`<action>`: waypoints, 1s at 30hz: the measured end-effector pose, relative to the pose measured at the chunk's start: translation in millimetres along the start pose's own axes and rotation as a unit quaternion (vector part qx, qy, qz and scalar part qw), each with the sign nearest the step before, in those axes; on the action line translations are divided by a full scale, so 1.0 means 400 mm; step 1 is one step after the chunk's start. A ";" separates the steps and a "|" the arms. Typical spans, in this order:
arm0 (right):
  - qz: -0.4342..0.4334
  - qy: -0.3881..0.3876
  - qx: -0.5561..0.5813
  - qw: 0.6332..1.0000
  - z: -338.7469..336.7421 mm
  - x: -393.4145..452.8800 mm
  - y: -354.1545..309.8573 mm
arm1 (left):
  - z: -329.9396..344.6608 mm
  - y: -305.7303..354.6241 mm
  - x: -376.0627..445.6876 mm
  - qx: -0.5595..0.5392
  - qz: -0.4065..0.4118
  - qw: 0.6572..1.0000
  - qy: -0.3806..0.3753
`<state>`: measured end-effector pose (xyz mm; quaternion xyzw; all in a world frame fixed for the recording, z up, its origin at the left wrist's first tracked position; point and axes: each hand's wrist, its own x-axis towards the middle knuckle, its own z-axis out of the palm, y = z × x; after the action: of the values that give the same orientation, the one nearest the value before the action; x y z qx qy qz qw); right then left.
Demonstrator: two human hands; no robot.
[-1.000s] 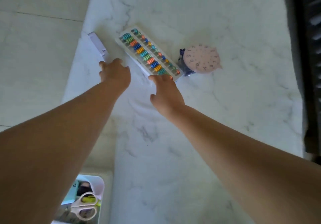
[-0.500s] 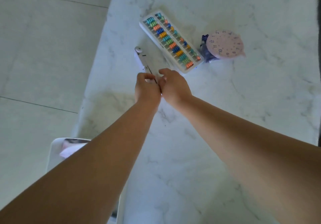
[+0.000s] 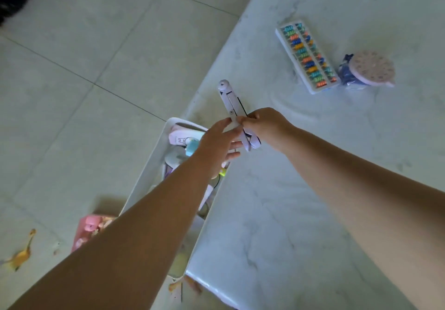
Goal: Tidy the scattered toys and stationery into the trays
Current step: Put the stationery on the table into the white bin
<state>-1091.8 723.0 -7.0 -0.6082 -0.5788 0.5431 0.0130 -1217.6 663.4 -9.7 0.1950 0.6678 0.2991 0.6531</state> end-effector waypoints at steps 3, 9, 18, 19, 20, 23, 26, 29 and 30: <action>-0.032 -0.050 0.024 0.998 0.071 -0.048 -0.034 | -0.088 -0.023 -0.064 -0.093 -0.024 0.990 0.101; -0.018 -0.112 -0.069 0.991 0.257 -0.125 -0.066 | -0.227 -0.135 -0.152 -0.145 -0.068 0.954 0.253; -0.021 0.008 -0.238 0.971 0.385 -0.107 -0.044 | -0.238 -0.264 -0.191 -0.151 -0.085 0.951 0.257; -0.043 0.027 -0.232 0.971 0.382 -0.097 -0.036 | -0.235 -0.269 -0.189 -0.149 -0.081 0.952 0.256; -0.065 0.034 -0.232 0.970 0.375 -0.095 -0.036 | -0.233 -0.270 -0.187 -0.147 -0.077 0.953 0.255; -0.113 0.041 -0.226 0.967 0.355 -0.089 -0.026 | -0.220 -0.261 -0.184 -0.147 -0.071 0.956 0.245; -0.146 0.058 -0.193 0.969 0.332 -0.086 -0.010 | -0.200 -0.240 -0.167 -0.117 -0.053 0.961 0.244; -0.153 0.080 -0.181 0.968 0.313 -0.092 -0.001 | -0.188 -0.213 -0.145 -0.062 -0.031 0.965 0.255; -0.148 0.090 -0.177 0.969 0.293 -0.090 0.002 | -0.177 -0.198 -0.131 -0.049 -0.025 0.968 0.244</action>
<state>-1161.1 625.2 -32.4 -0.5546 -0.7458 0.3671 0.0371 -1273.5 559.9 -24.3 0.0672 0.7962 0.3533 0.4865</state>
